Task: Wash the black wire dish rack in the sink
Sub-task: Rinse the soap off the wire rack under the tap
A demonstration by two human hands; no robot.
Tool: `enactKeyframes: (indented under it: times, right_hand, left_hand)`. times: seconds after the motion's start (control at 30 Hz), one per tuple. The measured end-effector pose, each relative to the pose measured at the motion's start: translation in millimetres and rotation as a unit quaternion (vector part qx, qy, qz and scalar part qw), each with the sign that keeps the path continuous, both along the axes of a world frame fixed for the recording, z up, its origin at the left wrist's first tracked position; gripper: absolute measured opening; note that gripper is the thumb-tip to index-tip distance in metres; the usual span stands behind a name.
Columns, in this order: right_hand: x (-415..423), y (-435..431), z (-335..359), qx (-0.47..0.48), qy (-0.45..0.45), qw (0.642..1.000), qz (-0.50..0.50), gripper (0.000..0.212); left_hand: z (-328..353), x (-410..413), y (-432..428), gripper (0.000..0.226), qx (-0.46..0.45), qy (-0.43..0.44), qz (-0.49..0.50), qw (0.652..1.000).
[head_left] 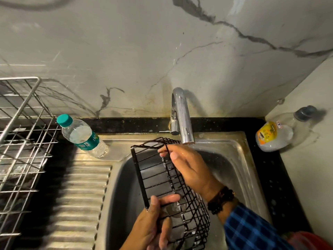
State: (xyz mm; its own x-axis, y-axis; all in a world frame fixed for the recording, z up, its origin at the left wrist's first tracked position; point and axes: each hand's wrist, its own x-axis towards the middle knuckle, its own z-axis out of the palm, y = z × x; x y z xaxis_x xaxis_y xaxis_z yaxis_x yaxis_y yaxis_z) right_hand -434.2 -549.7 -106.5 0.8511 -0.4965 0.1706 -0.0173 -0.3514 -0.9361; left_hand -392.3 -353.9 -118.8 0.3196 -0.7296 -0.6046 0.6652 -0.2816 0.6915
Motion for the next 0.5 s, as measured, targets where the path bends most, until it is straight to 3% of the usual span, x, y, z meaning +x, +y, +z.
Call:
enactKeyframes:
  times: [0.1,0.17,0.27,0.4,0.43,0.5]
  right_hand:
    - [0,-10,4,0.052,0.064,0.993,0.083,0.045]
    - [3,-10,5,0.028,0.090,0.991,0.090,0.051]
    - [10,2,3,-0.098,0.099,0.989,-0.044,0.065]
    - [10,15,0,-0.268,0.059,0.928,-0.253,0.042]
    - [10,15,-2,-0.276,0.053,0.919,-0.275,0.034]
    - [12,14,-5,-0.177,0.022,0.946,-0.271,0.019]
  left_hand:
    - [6,-3,4,0.075,-0.007,0.004,-0.038,0.999]
    - [10,-6,1,0.073,-0.011,0.005,-0.032,0.999]
    - [5,-9,-4,0.078,-0.027,0.043,0.059,0.997]
    - [2,-5,-6,0.074,-0.098,0.080,0.085,0.988]
    - [-1,-8,-3,0.072,-0.137,0.096,0.081,0.983]
    - [-17,-4,4,0.064,-0.248,0.139,0.068,0.956]
